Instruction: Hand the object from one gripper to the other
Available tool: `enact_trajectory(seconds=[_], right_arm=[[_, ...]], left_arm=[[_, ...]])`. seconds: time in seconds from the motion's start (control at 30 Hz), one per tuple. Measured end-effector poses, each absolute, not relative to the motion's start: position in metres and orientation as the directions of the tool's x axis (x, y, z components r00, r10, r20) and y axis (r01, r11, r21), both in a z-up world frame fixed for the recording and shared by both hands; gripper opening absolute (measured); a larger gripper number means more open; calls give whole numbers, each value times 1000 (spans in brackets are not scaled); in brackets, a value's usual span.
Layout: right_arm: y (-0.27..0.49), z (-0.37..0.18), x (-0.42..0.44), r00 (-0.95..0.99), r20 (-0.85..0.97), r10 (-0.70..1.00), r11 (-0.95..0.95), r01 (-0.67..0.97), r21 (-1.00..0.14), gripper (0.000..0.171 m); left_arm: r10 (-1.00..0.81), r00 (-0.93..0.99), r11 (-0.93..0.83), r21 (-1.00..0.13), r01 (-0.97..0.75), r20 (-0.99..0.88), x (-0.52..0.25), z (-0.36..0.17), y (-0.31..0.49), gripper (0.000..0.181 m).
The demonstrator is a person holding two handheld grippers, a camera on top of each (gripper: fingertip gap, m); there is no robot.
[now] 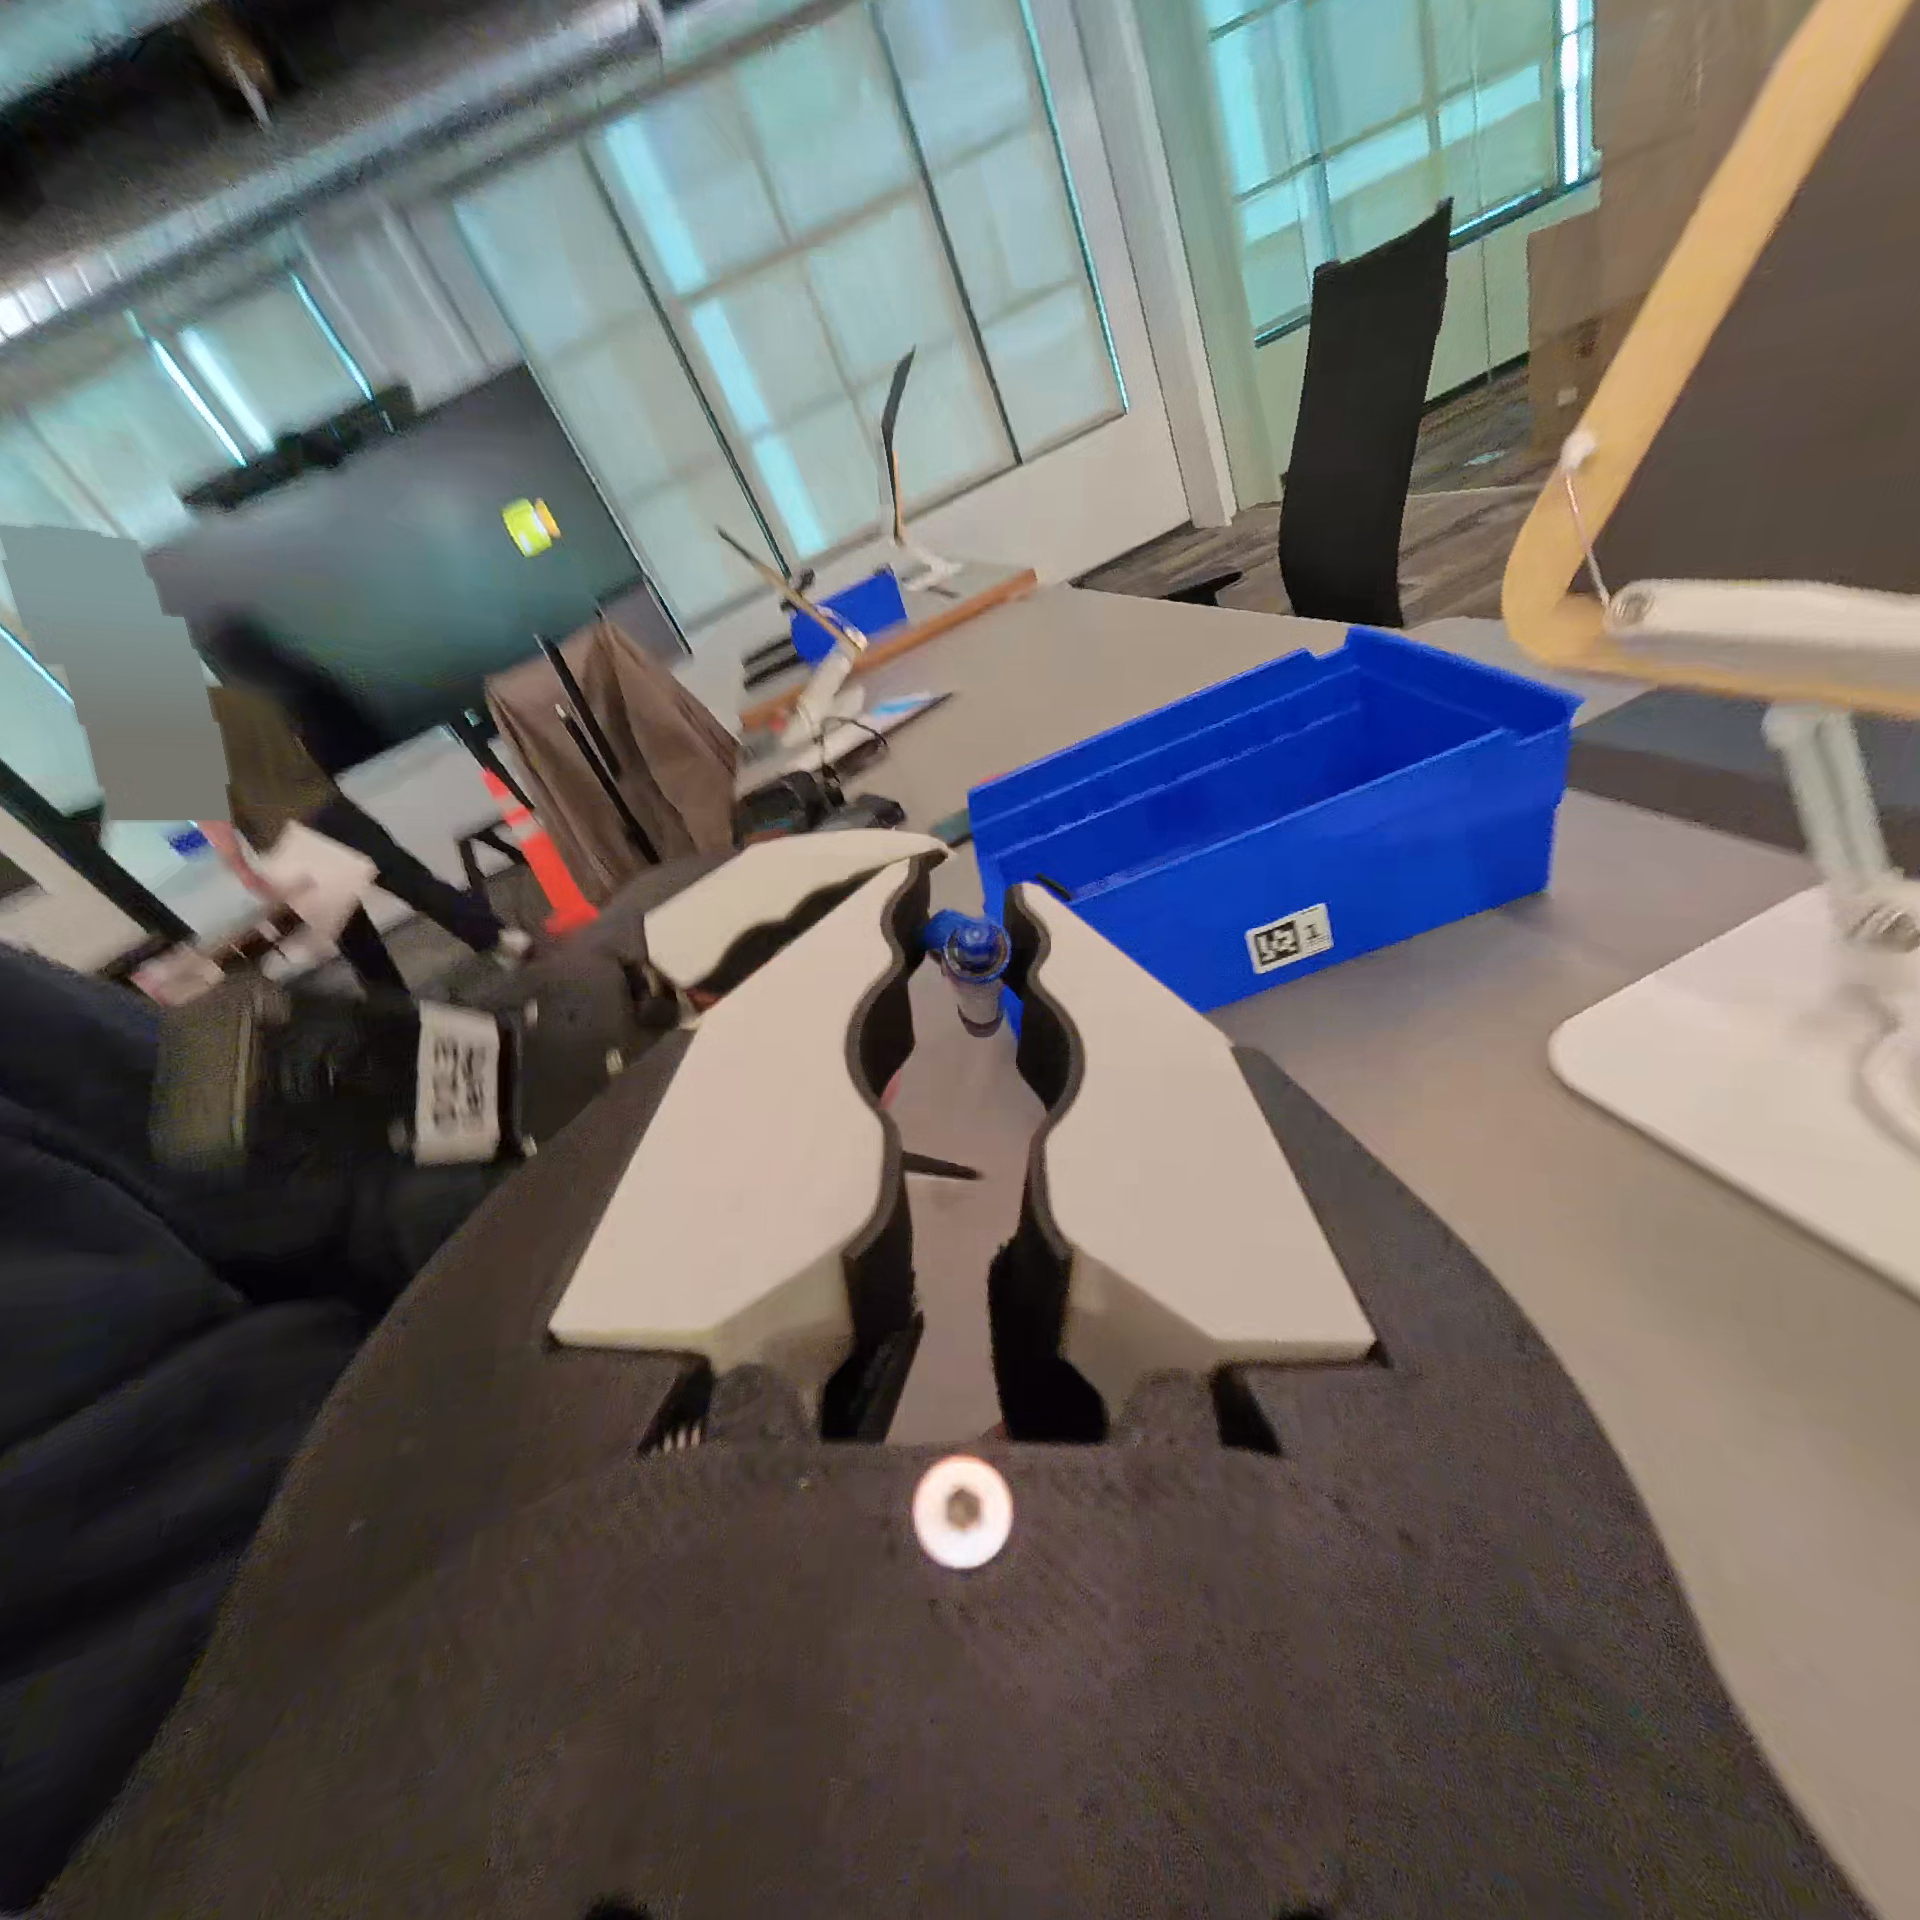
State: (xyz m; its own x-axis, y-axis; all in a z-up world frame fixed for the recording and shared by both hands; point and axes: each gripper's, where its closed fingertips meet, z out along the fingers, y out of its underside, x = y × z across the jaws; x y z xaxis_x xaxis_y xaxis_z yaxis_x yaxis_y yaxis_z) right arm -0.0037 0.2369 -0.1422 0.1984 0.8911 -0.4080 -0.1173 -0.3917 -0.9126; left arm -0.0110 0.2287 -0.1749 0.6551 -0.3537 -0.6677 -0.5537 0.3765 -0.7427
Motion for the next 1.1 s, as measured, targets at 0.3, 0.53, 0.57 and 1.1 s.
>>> enact_trajectory(seconds=[0.3, 0.53, 0.57, 1.1], right_arm=[[244, -179, -7, 220, -616, 756, -551, -293, -781, 11], [239, -179, -9, 207, -601, 772, -525, -325, -787, 12], [240, -175, -7, 211, -583, 785, -502, -336, -797, 25], [201, -220, -27, 72, -464, 883, -457, -94, -885, 51]], left_arm=[[-152, 397, 306, -425, -852, -905, -6, -204, 247, 31], [-195, 437, 303, -477, -825, -878, -8, -210, 250, 10], [-233, 471, 294, -524, -800, -851, -9, -210, 250, 10], [-698, 228, -563, -717, 411, 679, -12, -180, 248, 10]])
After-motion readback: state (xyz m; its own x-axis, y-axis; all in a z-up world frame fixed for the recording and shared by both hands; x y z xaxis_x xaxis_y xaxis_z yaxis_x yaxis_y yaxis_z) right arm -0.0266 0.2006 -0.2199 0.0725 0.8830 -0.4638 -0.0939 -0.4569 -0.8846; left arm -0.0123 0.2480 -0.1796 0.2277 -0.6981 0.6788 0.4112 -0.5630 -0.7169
